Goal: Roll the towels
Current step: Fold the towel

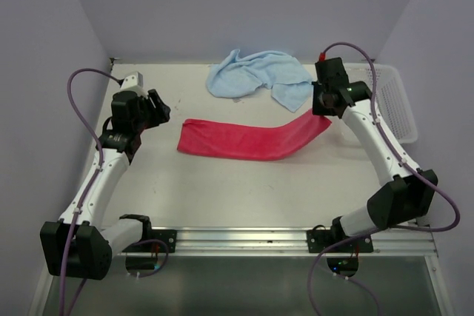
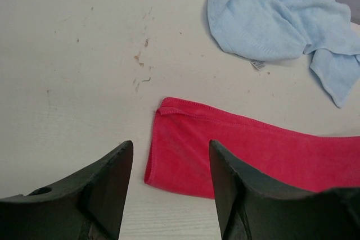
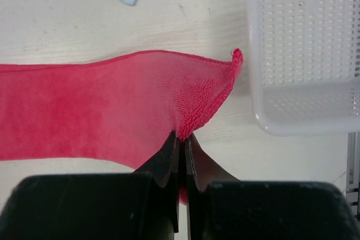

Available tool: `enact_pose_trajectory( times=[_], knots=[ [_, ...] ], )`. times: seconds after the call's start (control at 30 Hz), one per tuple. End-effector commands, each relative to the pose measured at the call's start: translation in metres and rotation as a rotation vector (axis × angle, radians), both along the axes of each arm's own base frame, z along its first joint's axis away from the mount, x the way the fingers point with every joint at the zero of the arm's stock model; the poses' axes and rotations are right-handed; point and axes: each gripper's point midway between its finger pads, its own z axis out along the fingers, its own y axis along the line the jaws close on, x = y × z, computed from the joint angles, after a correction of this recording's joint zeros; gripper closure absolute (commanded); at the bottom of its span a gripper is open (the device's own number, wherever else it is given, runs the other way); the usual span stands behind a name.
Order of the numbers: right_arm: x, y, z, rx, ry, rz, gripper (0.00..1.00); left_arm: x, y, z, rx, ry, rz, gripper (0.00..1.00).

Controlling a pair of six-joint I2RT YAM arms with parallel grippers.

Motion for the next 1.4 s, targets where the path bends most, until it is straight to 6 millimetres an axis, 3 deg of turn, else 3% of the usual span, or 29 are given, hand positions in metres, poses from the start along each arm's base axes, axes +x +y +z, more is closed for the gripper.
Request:
enact_pose_trajectory(
  times=[0.0,0.23,0.27,0.3,0.33,0.37,0.43,0.5,0.53,0.6,0.63,0.7,0.9,1.37],
  knots=[
    [0.001,0.032,0.009,-0.027,0.029,0.114,1.0,0.003,-0.006,0.012,0.006,-0.058,-0.034,0.4],
    [0.01,0.125,-0.009,-0.077,0.107,0.276,1.0,0.003,-0.005,0.013,0.009,-0.058,-0.029,0.4],
    [0.015,0.138,-0.004,-0.062,0.088,0.28,1.0,0.002,-0.004,0.013,0.01,-0.058,-0.026,0.4],
    [0.012,0.145,-0.015,-0.076,0.115,0.291,1.0,0.002,-0.004,0.014,0.01,-0.061,-0.024,0.4],
    [0.012,0.166,-0.006,-0.064,0.092,0.326,1.0,0.002,-0.004,0.014,0.008,-0.061,-0.025,0.4],
    [0.013,0.175,-0.022,-0.093,0.135,0.335,1.0,0.002,-0.004,0.014,0.01,-0.063,-0.026,0.4],
    [0.015,0.204,-0.014,-0.086,0.112,0.372,1.0,0.002,-0.004,0.013,0.011,-0.06,-0.024,0.39],
    [0.014,0.222,-0.033,-0.11,0.166,0.391,1.0,0.002,-0.003,0.014,0.01,-0.06,-0.024,0.39],
    [0.016,0.239,-0.021,-0.086,0.132,0.412,1.0,0.002,-0.004,0.014,0.01,-0.063,-0.026,0.39],
    [0.015,0.255,-0.035,-0.08,0.169,0.42,1.0,0.002,-0.005,0.014,0.008,-0.064,-0.03,0.39],
    [0.014,0.27,-0.025,-0.046,0.146,0.439,1.0,0.001,-0.005,0.015,0.008,-0.066,-0.03,0.39],
    [0.014,0.282,-0.031,-0.029,0.158,0.44,1.0,0.001,-0.004,0.015,0.008,-0.067,-0.028,0.39],
    [0.008,0.32,-0.024,0.138,0.143,0.464,1.0,0.0,-0.007,0.015,-0.003,-0.068,-0.038,0.37],
    [0.015,0.351,0.014,0.329,0.037,0.429,1.0,-0.001,-0.011,0.016,-0.018,-0.076,-0.058,0.36]
  ],
)
